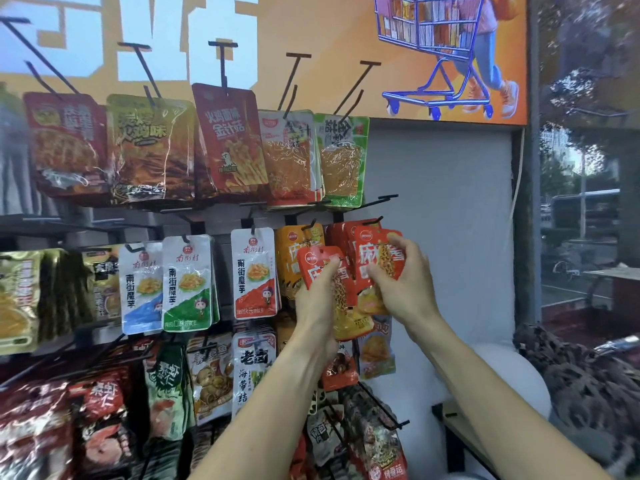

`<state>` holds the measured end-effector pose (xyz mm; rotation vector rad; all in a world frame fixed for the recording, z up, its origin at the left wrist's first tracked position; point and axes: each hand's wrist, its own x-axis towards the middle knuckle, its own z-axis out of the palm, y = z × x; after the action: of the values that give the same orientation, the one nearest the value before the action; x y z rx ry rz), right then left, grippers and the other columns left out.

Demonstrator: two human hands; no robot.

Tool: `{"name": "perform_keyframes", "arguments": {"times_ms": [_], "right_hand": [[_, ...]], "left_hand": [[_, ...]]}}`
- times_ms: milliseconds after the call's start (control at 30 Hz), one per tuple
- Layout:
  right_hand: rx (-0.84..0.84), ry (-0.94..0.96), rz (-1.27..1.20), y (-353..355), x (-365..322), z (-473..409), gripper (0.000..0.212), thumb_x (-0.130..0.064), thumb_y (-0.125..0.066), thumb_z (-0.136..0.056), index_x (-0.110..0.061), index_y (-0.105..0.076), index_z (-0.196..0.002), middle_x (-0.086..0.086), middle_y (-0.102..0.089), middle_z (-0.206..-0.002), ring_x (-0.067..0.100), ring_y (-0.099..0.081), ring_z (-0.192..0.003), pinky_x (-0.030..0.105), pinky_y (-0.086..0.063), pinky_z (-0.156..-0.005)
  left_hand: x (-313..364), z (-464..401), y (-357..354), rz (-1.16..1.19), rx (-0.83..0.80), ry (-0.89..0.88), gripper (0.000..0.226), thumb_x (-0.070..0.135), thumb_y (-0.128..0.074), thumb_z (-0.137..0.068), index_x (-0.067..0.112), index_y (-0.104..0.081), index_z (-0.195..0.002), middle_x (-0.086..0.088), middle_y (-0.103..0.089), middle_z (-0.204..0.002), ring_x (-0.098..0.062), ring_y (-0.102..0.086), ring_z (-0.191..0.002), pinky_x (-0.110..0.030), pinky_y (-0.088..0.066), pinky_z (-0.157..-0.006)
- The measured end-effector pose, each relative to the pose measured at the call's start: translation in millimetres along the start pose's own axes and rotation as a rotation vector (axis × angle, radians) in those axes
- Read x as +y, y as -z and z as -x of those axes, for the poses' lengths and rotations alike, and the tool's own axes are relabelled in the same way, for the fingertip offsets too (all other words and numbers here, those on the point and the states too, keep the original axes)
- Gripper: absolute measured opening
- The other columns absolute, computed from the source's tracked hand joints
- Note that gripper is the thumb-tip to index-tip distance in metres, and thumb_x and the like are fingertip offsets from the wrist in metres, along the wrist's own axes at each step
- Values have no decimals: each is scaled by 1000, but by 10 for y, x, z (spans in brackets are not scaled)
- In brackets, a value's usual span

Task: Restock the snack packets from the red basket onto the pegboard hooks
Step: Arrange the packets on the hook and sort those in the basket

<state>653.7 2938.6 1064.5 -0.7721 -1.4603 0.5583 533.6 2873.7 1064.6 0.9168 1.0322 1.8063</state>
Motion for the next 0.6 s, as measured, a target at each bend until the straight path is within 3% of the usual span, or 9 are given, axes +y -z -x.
{"name": "perform_keyframes", "arguments": {"times_ms": [100, 200, 467, 600], "right_hand": [[22, -19, 44, 53, -24, -228, 61, -21, -76, -93, -25, -46, -146, 4, -43, -137, 23, -55, -125, 46, -51, -108], [8, -25, 89, 54, -43, -378, 61, -21, -73, -95, -24, -44, -149, 8, -41, -139, 24, -54, -125, 35, -50, -104], [-71, -48, 225, -45, 17, -524, 63, -21, -71, -96, -23, -44, -152, 11, -40, -136, 21, -52, -109, 38, -48, -103], [-172, -90, 305, -195, 44, -692, 62, -23, -70, -96, -24, -44, -153, 16, -43, -141, 34, -57, -122, 41, -45, -108]], "left_hand": [[39, 14, 46, 113, -40, 34, 43, 36, -52, -99, -1, -69, -111, -20, -74, -95, -32, -70, -72, -40, -59, -68], [55, 30, 67, 209, -35, 56, 46, 29, -38, -97, -6, -65, -111, -30, -68, -96, -37, -66, -73, -41, -58, -68], [26, 18, 142, 179, -48, 51, 47, 29, -40, -100, -5, -66, -119, -29, -74, -109, -43, -70, -95, -50, -58, -90], [50, 4, 158, 113, -31, 28, 32, 23, -53, -99, 3, -66, -120, -20, -78, -106, -41, -77, -96, -58, -58, -98]]}}
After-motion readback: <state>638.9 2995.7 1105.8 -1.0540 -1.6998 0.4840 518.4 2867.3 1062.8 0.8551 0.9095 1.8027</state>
